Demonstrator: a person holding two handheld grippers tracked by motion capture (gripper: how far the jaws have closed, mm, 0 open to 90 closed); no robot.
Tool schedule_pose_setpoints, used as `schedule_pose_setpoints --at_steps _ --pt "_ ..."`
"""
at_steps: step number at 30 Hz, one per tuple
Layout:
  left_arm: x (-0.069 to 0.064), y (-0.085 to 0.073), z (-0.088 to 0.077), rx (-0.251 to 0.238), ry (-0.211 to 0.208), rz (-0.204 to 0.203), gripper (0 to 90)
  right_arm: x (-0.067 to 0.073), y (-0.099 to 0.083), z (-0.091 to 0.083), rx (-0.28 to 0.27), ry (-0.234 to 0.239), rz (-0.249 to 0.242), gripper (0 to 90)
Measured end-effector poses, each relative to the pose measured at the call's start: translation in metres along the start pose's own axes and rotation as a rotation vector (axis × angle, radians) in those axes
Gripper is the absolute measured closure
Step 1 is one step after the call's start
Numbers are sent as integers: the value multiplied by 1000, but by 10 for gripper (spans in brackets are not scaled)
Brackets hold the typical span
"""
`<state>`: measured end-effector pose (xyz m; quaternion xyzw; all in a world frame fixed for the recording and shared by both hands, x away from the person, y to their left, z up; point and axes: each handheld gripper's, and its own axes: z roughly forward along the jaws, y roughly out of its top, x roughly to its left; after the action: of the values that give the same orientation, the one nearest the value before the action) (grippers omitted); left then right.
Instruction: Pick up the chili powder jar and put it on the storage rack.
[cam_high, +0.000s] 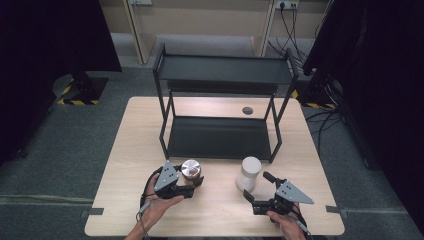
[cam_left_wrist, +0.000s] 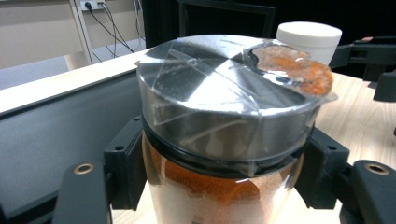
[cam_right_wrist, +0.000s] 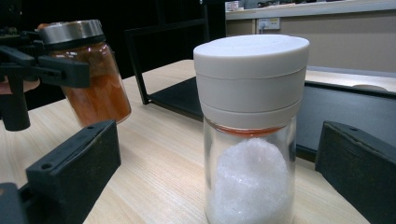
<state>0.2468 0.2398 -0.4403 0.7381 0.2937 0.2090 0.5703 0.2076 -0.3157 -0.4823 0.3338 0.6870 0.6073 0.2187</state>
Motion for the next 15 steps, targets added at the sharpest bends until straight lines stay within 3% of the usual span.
schedule_pose_setpoints --at_steps 15 --pt "5 26 0 -10 2 6 303 -1 0 0 -2 1 6 3"
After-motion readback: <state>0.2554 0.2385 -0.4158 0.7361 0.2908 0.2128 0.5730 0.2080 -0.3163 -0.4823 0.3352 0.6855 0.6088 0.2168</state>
